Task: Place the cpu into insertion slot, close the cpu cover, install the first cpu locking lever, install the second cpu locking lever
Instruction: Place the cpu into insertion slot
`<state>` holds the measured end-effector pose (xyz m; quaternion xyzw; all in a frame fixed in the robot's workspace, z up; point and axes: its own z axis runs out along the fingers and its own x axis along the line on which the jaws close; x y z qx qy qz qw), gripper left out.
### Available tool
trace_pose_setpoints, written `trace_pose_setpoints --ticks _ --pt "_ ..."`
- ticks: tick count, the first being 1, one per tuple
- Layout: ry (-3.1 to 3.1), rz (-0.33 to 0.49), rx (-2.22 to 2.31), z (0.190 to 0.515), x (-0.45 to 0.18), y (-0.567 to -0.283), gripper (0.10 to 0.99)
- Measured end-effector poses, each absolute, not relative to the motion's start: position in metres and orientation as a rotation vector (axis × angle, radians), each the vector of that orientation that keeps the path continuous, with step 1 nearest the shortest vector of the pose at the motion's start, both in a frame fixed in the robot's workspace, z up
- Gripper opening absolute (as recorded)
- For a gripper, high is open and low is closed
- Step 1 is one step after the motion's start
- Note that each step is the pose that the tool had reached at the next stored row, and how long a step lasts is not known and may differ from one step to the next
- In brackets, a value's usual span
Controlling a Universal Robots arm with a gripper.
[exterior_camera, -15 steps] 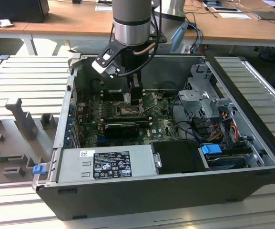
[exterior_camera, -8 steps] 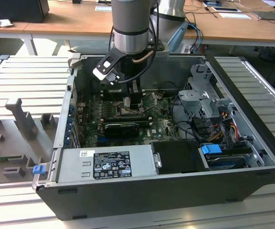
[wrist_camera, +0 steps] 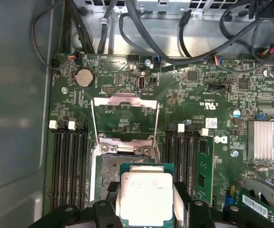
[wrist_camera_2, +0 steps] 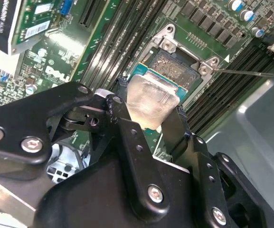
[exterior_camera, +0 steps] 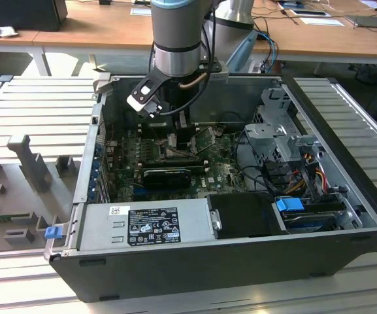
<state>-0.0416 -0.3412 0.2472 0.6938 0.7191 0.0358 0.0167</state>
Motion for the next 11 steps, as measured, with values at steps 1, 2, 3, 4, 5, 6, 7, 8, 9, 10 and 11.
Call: trace_pose_setpoints --ticks 1,2,3,4,5,6,7,8,9,10,11 --pt "2.235 0.111 2.157 0.247 -0.042 -0.340 0.529" --pt "2.235 0.111 2.157 0.247 -0.042 -0.339 0.529" --pt "2.235 0.111 2.157 0.246 -0.043 -0.338 0.529" --pt "2.235 0.111 2.157 0.246 -0.043 -0.337 0.529" --pt "2.235 0.111 2.157 0.245 -0.044 -0.336 0.529" --pt "2.235 0.111 2.157 0.242 -0.045 -0.335 0.529" --pt "2.235 0.111 2.157 0.239 -0.047 -0.334 0.529" --pt "2.235 0.111 2.157 0.235 -0.048 -0.333 0.529" --pt "2.235 0.111 2.157 0.232 -0.048 -0.332 0.529" --pt "2.235 0.111 2.157 0.229 -0.048 -0.331 0.529" --pt "2.233 0.111 2.159 0.226 -0.048 -0.331 0.529"
